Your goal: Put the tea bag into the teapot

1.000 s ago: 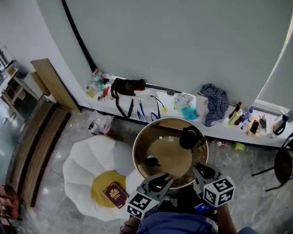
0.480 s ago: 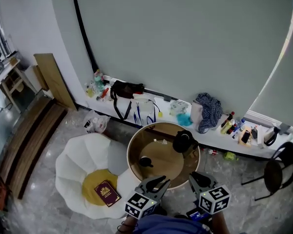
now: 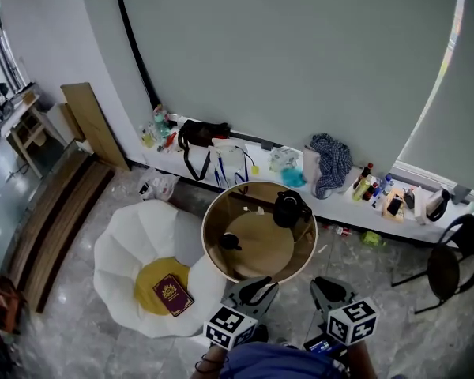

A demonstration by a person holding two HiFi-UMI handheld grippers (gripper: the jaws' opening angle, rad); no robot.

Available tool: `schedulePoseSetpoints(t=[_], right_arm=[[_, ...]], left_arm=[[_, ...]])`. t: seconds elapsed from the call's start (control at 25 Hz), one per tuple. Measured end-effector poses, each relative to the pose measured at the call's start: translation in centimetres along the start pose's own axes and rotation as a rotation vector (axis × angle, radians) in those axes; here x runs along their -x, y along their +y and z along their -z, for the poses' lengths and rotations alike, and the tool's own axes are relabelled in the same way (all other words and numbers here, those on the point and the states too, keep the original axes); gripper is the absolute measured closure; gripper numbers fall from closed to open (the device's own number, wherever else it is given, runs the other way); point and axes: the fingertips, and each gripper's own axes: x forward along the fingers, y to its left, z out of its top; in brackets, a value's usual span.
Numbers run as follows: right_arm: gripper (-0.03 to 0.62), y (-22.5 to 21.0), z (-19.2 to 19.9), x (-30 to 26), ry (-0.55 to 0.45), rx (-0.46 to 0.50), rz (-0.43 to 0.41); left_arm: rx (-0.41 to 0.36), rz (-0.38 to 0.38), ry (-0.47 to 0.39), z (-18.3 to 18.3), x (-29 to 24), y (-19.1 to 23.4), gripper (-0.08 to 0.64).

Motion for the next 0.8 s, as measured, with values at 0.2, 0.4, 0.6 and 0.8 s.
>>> schedulePoseSetpoints(t=[0.2, 0.4, 0.6, 0.8], right_arm=[[0.540, -0.6, 3.1, 4.1, -0.010, -0.002, -0.006], [0.540, 0.4, 6.4, 8.1, -0.014, 0.010, -0.029], [0.540, 1.8, 8.4, 10.9, -0.022, 0.032, -0.056], [0.541, 2.7, 9.9, 12.8, -0.026, 0.049, -0.075]], left_arm=[[-0.021, -0.025, -0.011, 2.1, 0.5, -4.8, 0.485], [-0.013, -0.058, 0.005, 4.2, 2.6, -9.4, 0.485], [-0.022, -0.090, 0.024, 5.6, 4.7, -12.7, 0.485], [-0.053, -0.103, 0.011, 6.6, 5.8, -14.7, 0.485]])
